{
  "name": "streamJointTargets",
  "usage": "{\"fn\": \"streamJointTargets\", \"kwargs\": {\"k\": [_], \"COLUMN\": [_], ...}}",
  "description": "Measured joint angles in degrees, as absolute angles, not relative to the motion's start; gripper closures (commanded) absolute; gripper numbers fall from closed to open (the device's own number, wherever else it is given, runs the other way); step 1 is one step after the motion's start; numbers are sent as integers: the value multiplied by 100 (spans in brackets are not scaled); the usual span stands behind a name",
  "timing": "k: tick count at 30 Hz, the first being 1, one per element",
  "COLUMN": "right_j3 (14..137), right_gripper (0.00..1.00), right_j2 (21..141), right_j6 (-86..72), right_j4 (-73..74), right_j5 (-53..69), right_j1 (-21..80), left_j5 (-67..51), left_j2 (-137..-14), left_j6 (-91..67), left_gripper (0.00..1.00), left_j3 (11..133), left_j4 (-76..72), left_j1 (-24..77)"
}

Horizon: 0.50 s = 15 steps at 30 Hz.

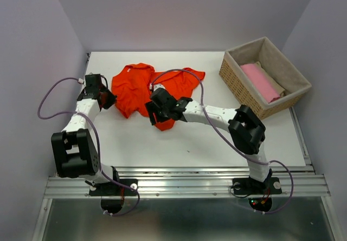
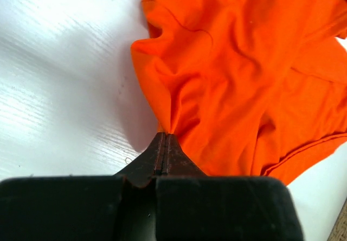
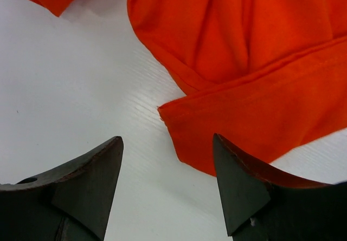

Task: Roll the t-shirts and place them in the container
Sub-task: Pick up the T-shirt from the center of the board.

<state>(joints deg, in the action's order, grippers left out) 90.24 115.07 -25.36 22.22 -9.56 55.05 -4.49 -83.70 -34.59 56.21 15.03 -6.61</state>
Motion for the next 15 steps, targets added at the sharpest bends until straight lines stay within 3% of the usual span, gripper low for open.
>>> {"fn": "streamJointTargets", "kwargs": {"k": [5, 8, 11, 12, 15], "right_j3": [9588, 9730, 9854, 9904, 9957], "right_gripper": [29, 35, 57, 74, 99], "right_j2": [12173, 12468, 12737, 12774, 12809], "right_j6": [-2300, -2224, -2191, -2191, -2224], "right_j4": [2491, 2633, 2720, 2744, 2781], "right_j5": [-1076, -1197, -1413, -1494, -1750], "right_j1": [5741, 5850, 5909, 5933, 5931], "left_j5": [-458, -471, -495, -499, -526], "left_j2": [-8239, -8239, -8237, -8232, -8219], "left_j6": [-3457, -3454, -3454, -3454, -3452], "left_gripper": [100, 100, 100, 100, 100], "left_j3": [5671, 5671, 5671, 5671, 5671], "left_j4": [1544, 1616, 1632, 1638, 1671], "left_j1": [-661, -659, -661, -661, -661]}}
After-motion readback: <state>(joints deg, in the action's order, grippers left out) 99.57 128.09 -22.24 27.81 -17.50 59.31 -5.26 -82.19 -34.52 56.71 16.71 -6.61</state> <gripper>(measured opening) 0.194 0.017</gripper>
